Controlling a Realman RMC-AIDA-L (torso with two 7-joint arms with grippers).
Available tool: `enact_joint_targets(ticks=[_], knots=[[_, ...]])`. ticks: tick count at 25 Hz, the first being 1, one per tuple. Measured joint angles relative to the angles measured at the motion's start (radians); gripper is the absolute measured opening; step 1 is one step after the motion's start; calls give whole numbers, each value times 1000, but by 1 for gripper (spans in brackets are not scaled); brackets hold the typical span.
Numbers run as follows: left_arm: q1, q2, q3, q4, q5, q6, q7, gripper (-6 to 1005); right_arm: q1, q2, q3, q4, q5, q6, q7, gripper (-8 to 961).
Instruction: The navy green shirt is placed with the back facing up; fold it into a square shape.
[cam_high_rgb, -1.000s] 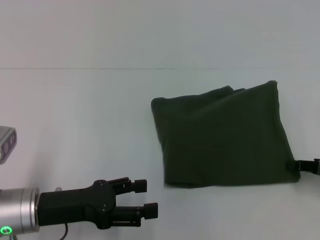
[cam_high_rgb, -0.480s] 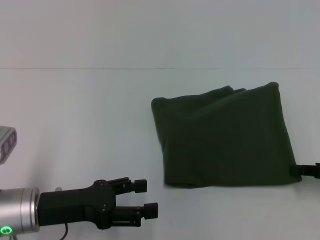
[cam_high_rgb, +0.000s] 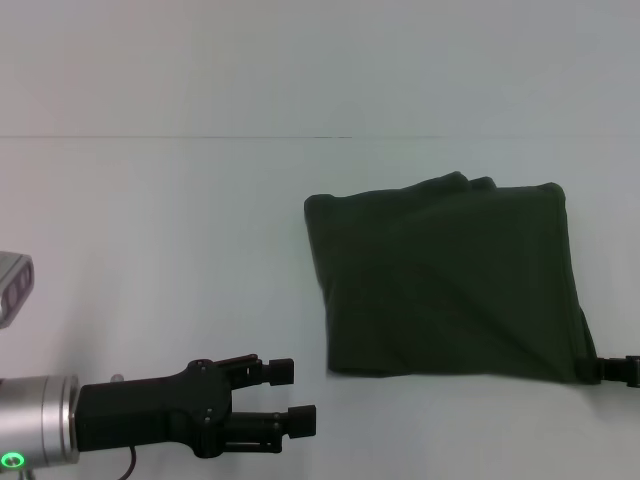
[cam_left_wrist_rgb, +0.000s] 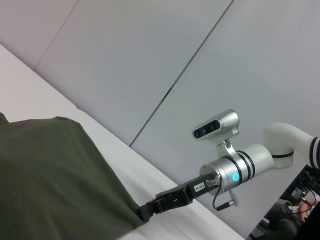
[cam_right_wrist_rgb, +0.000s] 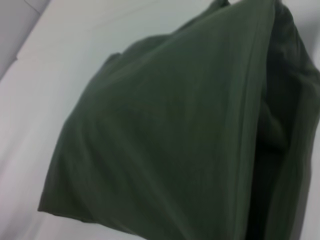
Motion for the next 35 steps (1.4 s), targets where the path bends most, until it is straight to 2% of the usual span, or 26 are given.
enact_joint_targets(ticks=[6,13,18,23,25,29,31,35], knots=[[-1,0,0,0,0,0,0,920,-7,1,26,-7,-1,6,-8,23],[-1,0,0,0,0,0,1,919,-17,-10,89,-10,-2,-1,-32,25],[-1,0,-1,0,0,0,1,919,-19,-11,146,-14,4,-46,-118,146],[-1,0,-2,2,-2,0,1,920,-26,-6,286,-15,70,-144,-285,397],[-1,0,-3,2,-2,0,0,920,-34,8,329,-12,134,-185,-371,438],[-2,-1,-19,2,-3,0,0,920,-35,53,353,-19,257,-207,-509,522],[-3,-2,-26,1,-3,1,0,920,-13,73,347,-20,271,-187,-556,563],[-9,-3,-38,2,-3,3,-2,920,53,130,314,-13,267,-96,-669,646]])
